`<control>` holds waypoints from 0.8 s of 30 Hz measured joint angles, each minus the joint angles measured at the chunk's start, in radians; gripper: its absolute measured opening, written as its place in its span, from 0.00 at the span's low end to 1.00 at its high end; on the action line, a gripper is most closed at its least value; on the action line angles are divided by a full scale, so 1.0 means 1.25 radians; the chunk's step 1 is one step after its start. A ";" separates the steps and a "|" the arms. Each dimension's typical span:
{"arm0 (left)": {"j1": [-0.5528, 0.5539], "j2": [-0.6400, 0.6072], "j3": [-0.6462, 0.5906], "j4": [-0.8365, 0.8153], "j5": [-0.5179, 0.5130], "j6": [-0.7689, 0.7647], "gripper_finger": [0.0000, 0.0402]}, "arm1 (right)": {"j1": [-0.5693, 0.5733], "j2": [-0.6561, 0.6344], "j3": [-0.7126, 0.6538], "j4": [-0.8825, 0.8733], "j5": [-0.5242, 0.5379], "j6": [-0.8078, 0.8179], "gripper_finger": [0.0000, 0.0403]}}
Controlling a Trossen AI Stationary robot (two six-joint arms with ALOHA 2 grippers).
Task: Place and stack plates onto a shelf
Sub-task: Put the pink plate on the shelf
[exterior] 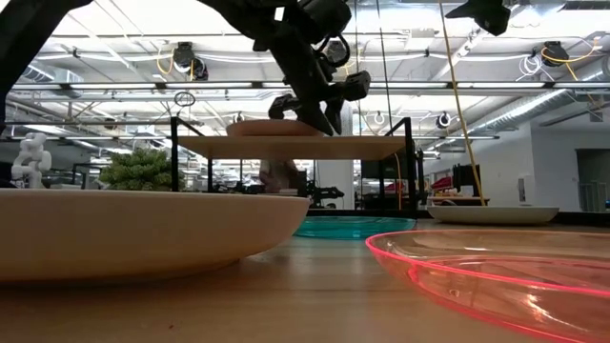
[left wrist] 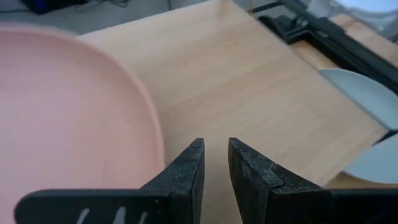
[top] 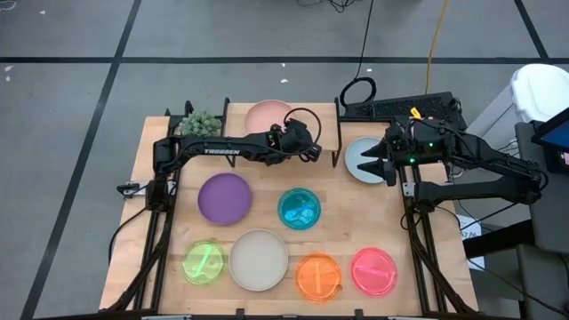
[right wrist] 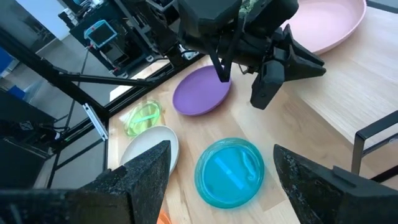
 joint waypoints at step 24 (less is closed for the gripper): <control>0.107 -0.202 0.001 -0.016 0.137 0.000 0.19 | 0.000 0.021 0.000 -0.006 0.059 -0.012 0.66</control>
